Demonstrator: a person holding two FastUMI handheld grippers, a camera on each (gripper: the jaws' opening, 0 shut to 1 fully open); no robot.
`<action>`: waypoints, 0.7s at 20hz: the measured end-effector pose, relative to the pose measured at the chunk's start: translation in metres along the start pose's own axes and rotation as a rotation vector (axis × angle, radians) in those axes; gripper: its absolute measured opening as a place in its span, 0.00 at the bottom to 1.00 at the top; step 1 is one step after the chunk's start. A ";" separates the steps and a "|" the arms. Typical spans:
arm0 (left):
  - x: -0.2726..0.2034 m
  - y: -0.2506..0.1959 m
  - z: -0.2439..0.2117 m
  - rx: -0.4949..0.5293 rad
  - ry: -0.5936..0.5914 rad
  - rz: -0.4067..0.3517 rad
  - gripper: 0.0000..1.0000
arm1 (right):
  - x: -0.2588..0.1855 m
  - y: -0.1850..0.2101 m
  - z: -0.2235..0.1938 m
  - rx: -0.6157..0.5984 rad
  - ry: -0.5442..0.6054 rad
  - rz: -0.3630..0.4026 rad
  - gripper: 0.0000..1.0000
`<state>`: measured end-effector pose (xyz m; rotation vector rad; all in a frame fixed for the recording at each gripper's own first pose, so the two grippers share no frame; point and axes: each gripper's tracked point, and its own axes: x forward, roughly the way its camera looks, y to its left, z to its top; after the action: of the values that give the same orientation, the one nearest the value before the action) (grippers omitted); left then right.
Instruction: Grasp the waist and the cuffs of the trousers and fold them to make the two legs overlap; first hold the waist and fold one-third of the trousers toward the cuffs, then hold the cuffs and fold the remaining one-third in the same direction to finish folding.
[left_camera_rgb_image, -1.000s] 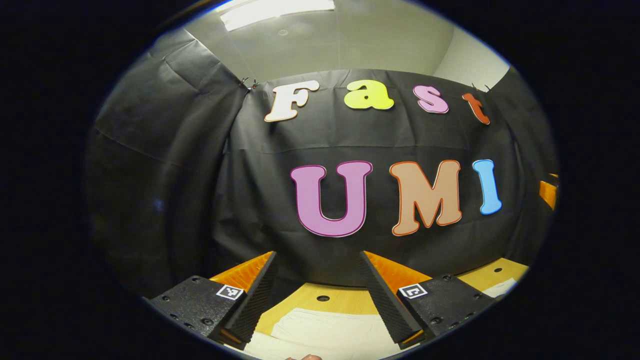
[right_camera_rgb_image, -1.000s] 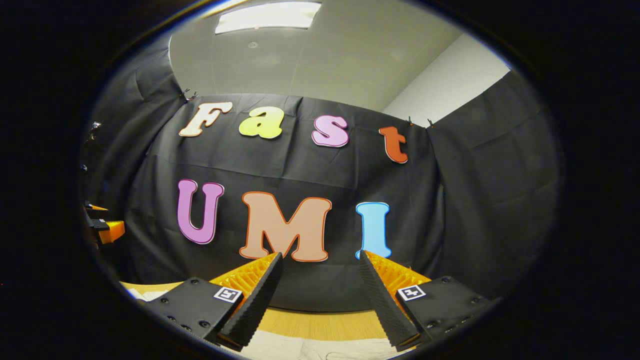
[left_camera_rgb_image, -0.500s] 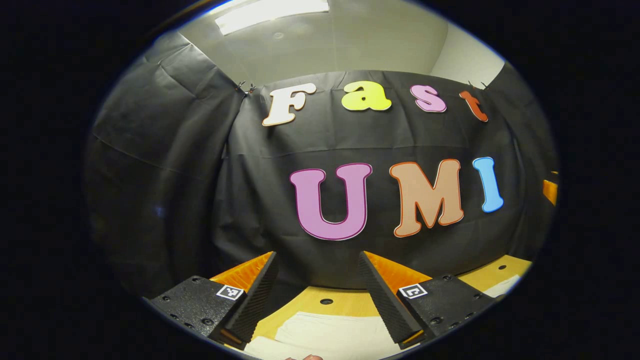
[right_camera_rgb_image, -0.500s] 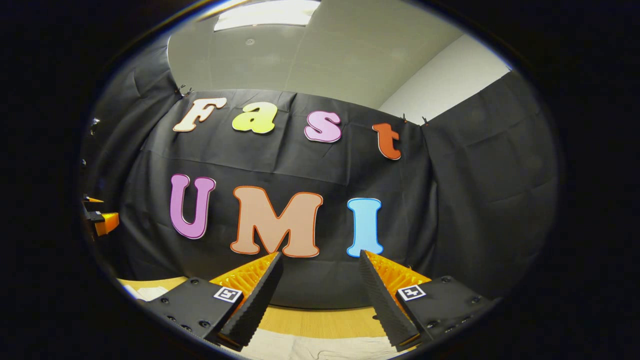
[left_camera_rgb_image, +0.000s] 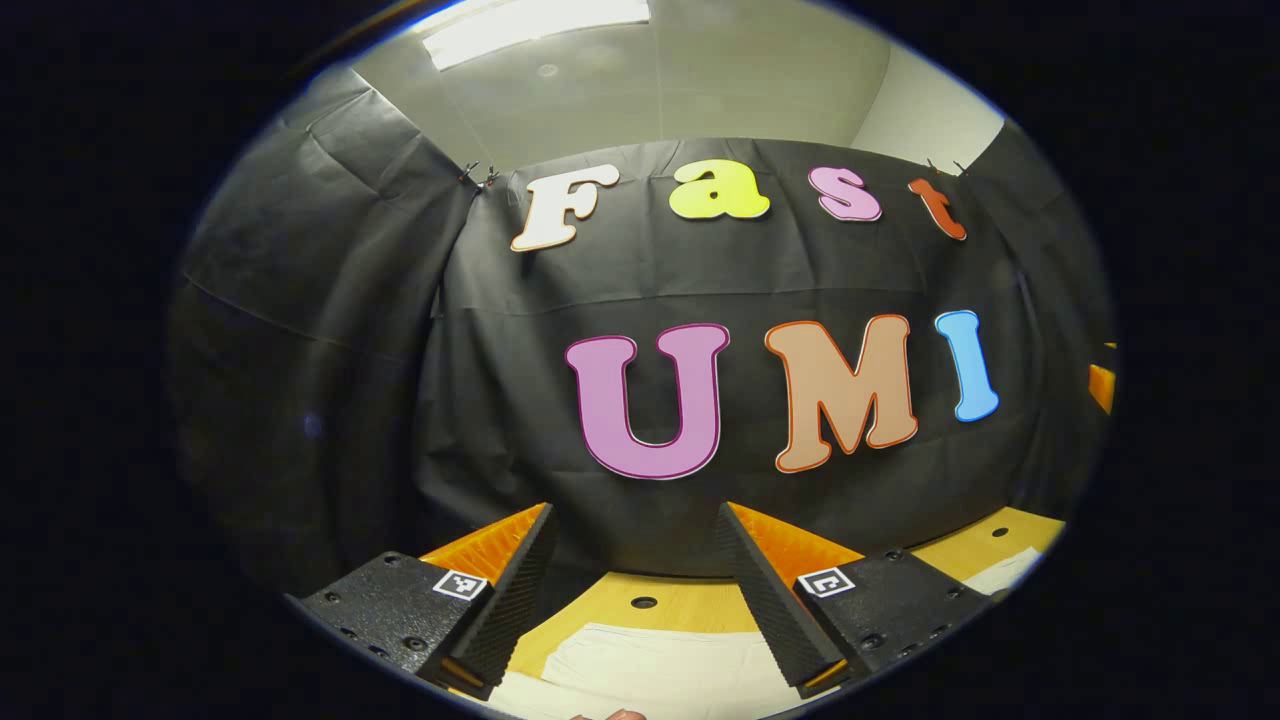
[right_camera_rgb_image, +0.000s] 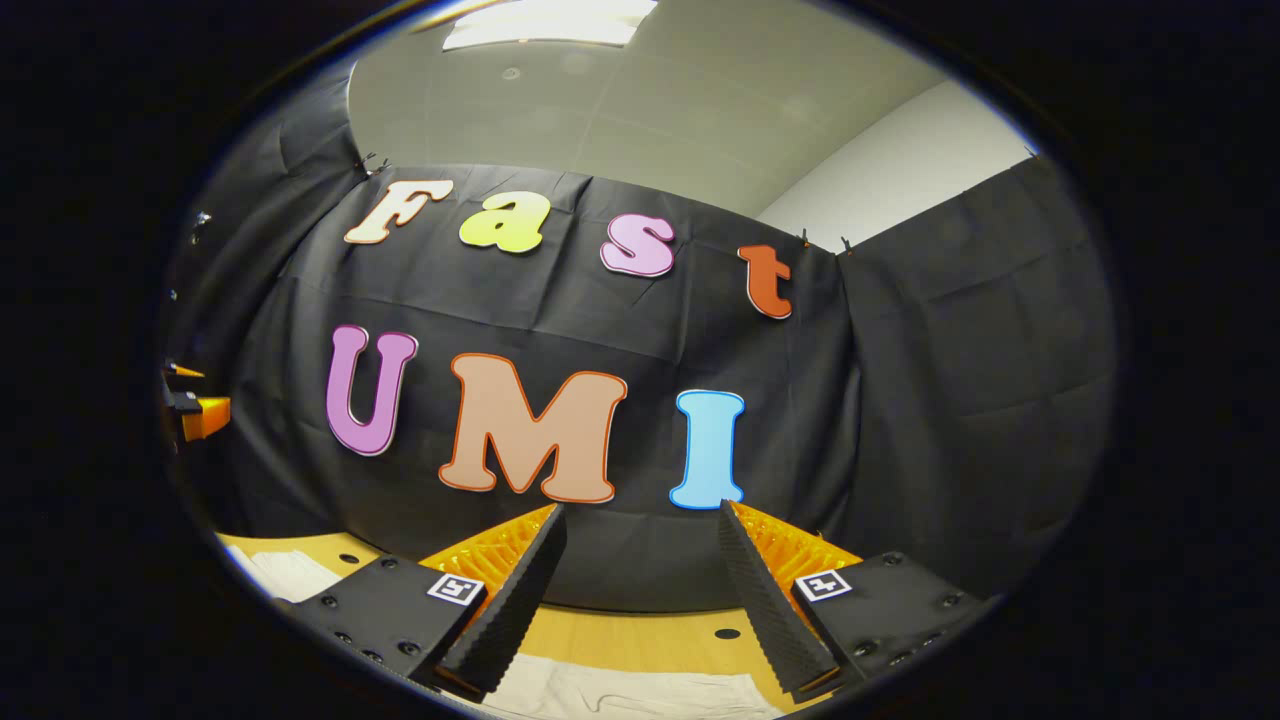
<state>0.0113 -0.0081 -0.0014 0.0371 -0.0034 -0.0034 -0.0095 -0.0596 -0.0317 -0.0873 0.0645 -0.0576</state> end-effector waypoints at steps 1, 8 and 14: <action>-0.001 -0.002 0.000 -0.004 0.001 0.002 0.96 | -0.001 -0.004 -0.003 -0.022 0.005 0.006 0.97; -0.008 -0.014 -0.009 -0.021 0.026 0.011 0.96 | -0.015 -0.041 -0.040 -0.231 0.066 0.051 0.98; -0.014 -0.034 -0.012 -0.027 0.036 0.007 0.96 | -0.036 -0.070 -0.089 -0.384 0.161 0.122 0.97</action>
<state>-0.0025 -0.0417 -0.0150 0.0105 0.0324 0.0038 -0.0551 -0.1342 -0.1122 -0.4623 0.2414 0.0709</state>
